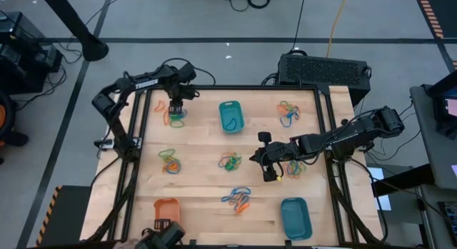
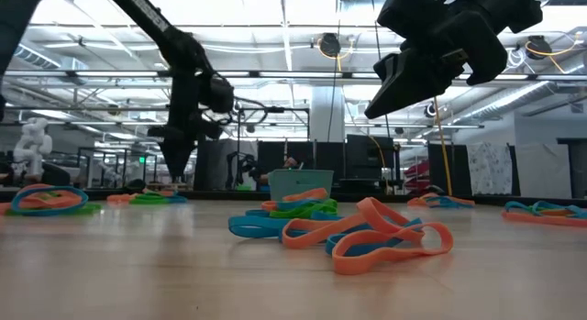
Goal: Sort rubber bands into baskets
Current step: Put the blue rubber band into the top blue bin
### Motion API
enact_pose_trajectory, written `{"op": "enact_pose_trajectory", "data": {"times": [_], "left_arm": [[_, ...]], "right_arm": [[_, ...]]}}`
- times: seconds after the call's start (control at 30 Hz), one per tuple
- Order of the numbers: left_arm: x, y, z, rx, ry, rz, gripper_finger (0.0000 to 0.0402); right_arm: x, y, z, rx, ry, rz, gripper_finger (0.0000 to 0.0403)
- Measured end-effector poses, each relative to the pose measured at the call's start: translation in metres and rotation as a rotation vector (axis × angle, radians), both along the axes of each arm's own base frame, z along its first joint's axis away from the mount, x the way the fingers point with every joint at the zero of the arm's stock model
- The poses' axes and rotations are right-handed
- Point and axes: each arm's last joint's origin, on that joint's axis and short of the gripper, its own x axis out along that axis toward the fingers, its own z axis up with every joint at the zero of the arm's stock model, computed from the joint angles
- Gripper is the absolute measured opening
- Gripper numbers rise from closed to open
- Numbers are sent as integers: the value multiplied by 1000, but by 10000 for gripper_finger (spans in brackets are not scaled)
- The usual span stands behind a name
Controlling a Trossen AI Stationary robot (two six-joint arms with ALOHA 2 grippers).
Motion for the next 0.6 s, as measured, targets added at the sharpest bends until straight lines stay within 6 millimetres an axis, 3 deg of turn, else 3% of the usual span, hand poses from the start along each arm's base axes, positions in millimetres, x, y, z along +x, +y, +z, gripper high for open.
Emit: {"op": "enact_pose_trajectory", "data": {"times": [0.6], "left_arm": [[5, 5, -30, -97, 43, 4, 146]], "right_arm": [[0, 0, 0, -7, 2, 5, 0]]}}
